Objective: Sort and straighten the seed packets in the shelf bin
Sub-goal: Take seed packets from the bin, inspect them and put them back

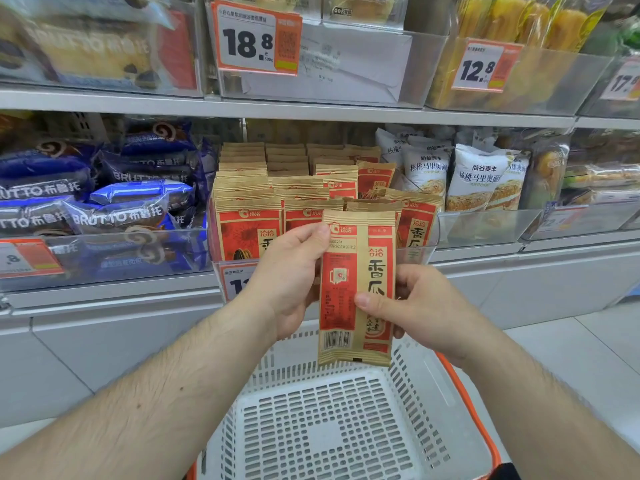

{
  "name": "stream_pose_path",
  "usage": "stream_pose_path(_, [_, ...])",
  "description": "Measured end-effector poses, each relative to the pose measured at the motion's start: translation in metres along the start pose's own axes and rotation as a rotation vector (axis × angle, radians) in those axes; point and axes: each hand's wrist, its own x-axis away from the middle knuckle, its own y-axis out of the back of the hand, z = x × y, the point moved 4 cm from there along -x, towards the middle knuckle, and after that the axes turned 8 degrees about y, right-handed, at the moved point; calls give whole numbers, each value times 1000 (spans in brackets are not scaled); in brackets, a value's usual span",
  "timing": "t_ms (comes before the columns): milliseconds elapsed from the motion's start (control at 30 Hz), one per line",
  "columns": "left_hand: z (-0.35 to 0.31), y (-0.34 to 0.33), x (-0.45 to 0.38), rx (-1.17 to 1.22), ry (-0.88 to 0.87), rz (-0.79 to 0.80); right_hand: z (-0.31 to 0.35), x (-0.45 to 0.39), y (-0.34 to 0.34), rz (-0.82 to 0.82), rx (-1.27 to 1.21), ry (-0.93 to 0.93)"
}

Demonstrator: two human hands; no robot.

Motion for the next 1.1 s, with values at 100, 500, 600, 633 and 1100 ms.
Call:
stream_pose_path(100, [2, 0, -1, -57, -14, -22, 6, 0, 5, -108, -41, 61])
stream_pose_path(500, [7, -7, 1, 11, 24, 55, 6, -4, 12, -211, -380, 22])
stream_pose_path(600, [8, -7, 1, 30, 31, 50, 5, -5, 11, -201, -365, 22])
stream_pose_path(633, [7, -7, 1, 38, 34, 45, 5, -4, 11, -200, -353, 22])
stream_pose_path(1100, [0, 1, -1, 58, 69, 8, 9, -1, 8, -27, -190, 47])
